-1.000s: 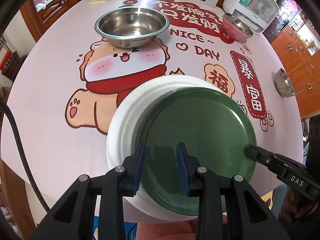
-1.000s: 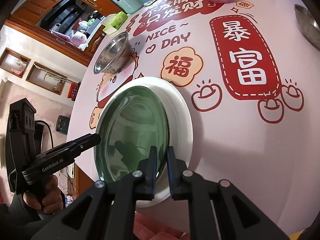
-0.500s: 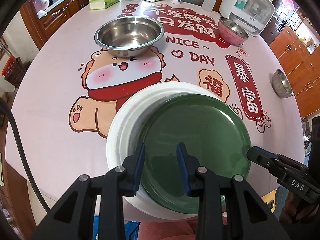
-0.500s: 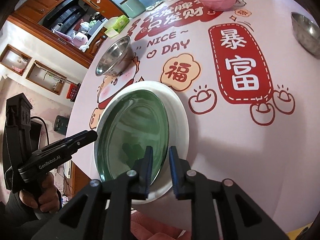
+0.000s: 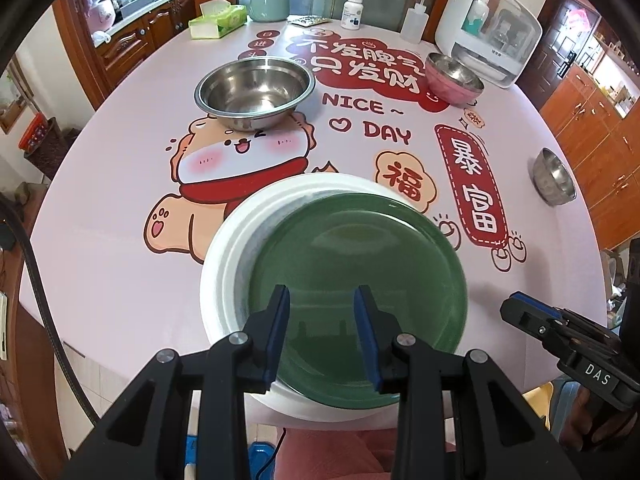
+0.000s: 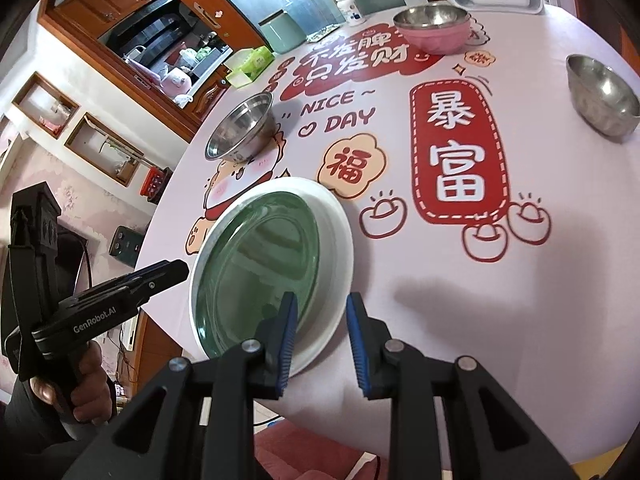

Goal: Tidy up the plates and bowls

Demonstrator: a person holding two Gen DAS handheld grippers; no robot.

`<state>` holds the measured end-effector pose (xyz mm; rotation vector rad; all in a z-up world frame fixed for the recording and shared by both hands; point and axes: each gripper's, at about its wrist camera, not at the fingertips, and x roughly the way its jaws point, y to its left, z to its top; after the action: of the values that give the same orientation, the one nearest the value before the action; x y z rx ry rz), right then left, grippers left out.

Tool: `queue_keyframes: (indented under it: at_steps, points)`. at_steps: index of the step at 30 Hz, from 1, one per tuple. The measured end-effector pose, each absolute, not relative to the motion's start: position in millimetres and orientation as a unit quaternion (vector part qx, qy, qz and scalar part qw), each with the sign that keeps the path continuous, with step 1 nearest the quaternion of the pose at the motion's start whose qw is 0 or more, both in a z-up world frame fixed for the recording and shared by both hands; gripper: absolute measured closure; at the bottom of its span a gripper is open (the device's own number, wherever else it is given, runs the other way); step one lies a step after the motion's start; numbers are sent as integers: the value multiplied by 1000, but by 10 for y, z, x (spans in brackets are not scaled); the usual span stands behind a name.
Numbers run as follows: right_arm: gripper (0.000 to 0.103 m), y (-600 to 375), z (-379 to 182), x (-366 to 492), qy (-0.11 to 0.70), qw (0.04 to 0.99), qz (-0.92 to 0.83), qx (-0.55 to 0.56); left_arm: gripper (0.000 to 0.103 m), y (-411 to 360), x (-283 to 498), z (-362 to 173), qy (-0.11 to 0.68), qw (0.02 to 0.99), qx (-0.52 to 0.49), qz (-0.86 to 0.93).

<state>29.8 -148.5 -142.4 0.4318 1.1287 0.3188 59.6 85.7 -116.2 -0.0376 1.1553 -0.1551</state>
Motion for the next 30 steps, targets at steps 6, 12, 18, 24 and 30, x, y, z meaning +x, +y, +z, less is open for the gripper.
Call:
queue_keyframes:
  at_steps: [6,12,18,24,30]
  points:
    - [68,-1649,-1319,252,509,825,152,195,69,776,489,-1055,528,847,-25,-61]
    - [67,-1758,-1250,329,498,831,155,193,66,808,385,-944,516,855,-37,-36]
    - [51,-1712,-1176,452,488,835,171,187,59,993,421,-856,507,860,-54,13]
    - [51,-1531,-1118,647,489,835,187,171,50,1258,525,-810,495,865,-74,38]
    - [51,-1290,-1081,927,487,836,191,164,42,1528,753,-778,496,863,-88,43]
